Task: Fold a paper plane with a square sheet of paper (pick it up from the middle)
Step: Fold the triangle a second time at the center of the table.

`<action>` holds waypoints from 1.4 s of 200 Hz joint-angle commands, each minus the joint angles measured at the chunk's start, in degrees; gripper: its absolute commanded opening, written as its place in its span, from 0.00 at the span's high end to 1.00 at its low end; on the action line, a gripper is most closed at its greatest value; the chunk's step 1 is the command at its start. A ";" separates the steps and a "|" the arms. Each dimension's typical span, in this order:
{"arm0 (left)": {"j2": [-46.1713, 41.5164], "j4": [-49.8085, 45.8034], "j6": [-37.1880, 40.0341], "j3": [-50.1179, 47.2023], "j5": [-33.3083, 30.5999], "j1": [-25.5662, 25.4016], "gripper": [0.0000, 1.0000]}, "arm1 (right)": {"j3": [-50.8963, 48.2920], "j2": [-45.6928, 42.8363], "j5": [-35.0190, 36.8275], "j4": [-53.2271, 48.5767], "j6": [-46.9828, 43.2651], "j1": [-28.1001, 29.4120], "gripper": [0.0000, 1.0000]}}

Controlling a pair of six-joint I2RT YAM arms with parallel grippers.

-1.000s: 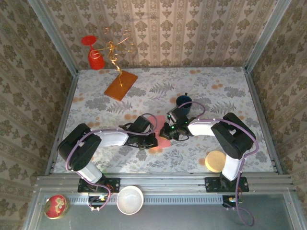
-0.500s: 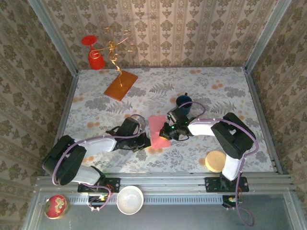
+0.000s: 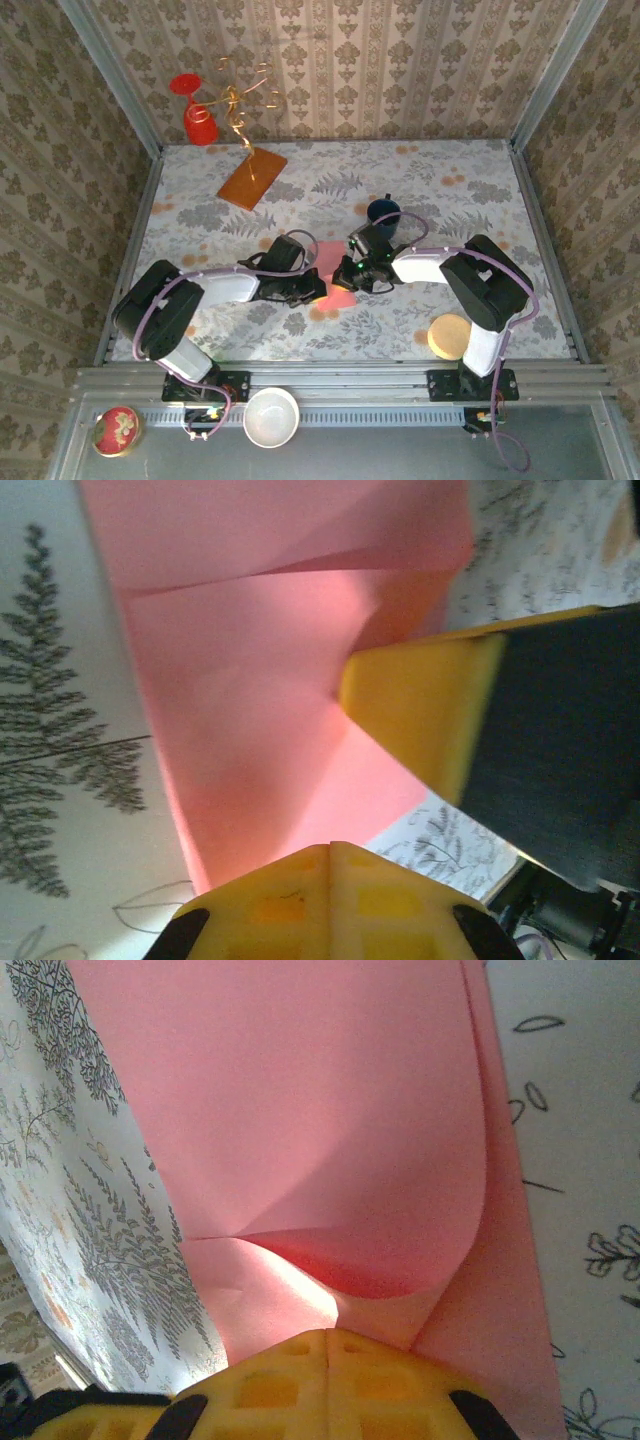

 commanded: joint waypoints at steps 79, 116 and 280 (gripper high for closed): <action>-0.03 -19.62 10.09 -3.31 -2.37 -0.59 1.00 | -1.29 3.22 4.14 -5.61 1.13 -0.79 1.00; -7.47 -16.27 7.94 -5.13 0.51 0.12 1.00 | -1.47 2.99 4.40 -5.27 1.64 -0.79 1.00; 0.15 -7.34 0.93 -1.79 -3.02 0.44 1.00 | -1.67 0.54 0.44 -0.27 1.19 -0.88 1.00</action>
